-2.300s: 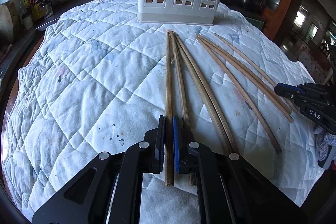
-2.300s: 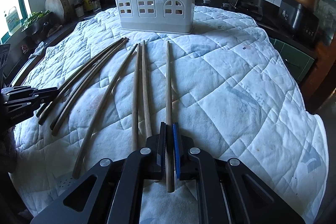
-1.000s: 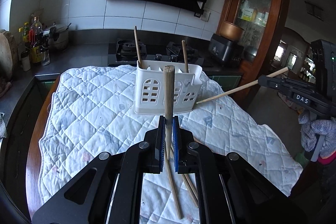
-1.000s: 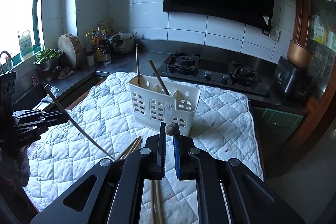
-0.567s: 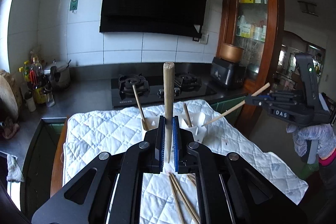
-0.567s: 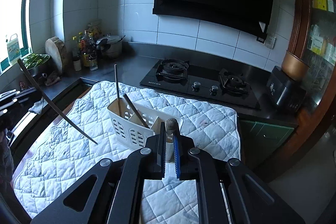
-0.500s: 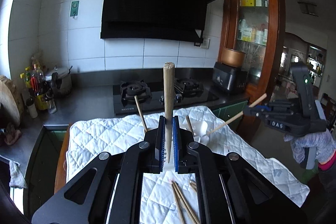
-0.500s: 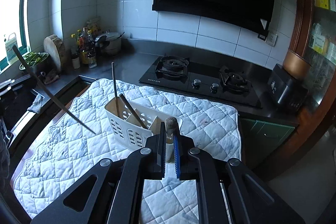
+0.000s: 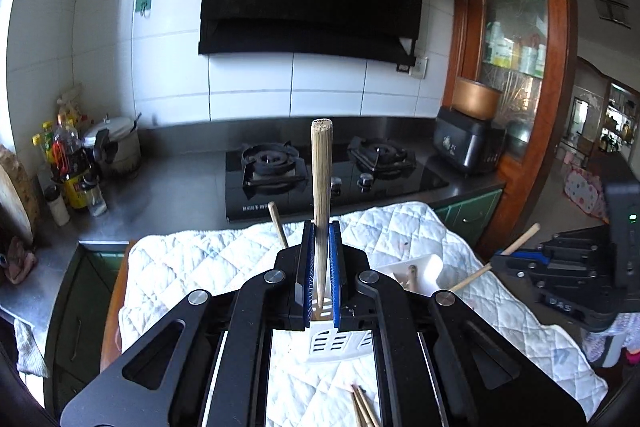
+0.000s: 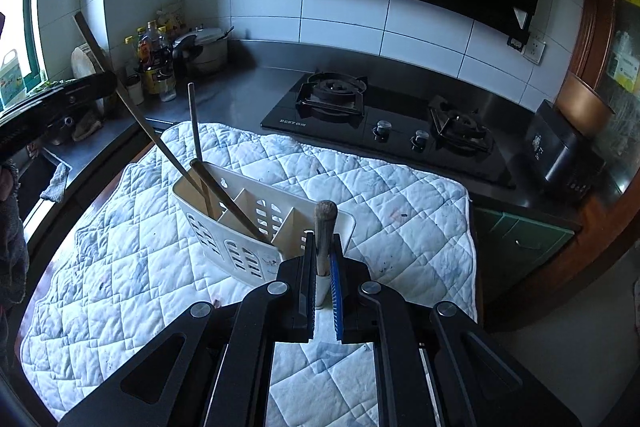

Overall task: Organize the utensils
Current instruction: 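Drop the right tool's chopstick into the holder and open while the left tool releases its own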

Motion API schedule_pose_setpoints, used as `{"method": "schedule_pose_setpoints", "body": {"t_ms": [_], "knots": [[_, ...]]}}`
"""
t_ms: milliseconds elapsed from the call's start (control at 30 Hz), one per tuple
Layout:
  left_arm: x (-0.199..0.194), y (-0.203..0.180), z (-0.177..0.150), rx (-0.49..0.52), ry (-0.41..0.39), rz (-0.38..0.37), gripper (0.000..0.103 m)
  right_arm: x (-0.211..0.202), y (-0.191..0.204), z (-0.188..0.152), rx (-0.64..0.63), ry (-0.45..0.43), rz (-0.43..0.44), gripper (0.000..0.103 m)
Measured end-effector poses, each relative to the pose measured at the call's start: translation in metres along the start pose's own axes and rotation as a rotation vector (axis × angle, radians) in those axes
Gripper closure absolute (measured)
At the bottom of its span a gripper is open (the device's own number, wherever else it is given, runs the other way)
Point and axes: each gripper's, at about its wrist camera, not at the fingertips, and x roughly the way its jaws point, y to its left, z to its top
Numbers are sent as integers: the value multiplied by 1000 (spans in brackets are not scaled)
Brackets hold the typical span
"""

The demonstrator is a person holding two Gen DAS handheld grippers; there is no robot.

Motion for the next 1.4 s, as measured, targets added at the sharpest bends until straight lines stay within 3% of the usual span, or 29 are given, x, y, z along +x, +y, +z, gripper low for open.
{"method": "schedule_pose_setpoints", "body": {"t_ms": [267, 633, 733, 867, 967, 1200, 1400], "knots": [[38, 16, -20, -38, 98, -5, 97, -2, -4, 0, 12, -28, 9, 95], [62, 20, -34, -49, 155, -19, 95, -47, -6, -17, 14, -141, -22, 66], [61, 19, -32, -45, 155, -23, 94, -63, -5, -30, 18, -171, -14, 64], [48, 17, -29, -35, 138, -24, 94, -81, 1, -53, 23, -202, -3, 57], [28, 16, -29, -35, 109, -11, 72, -89, 6, -74, 35, -206, 22, 55], [-31, 12, -50, -28, 58, -27, 70, -87, 24, -139, 47, -165, 49, 55], [-78, 10, -95, -37, 49, -39, 63, -68, 36, -197, 69, -85, 76, 58]]}}
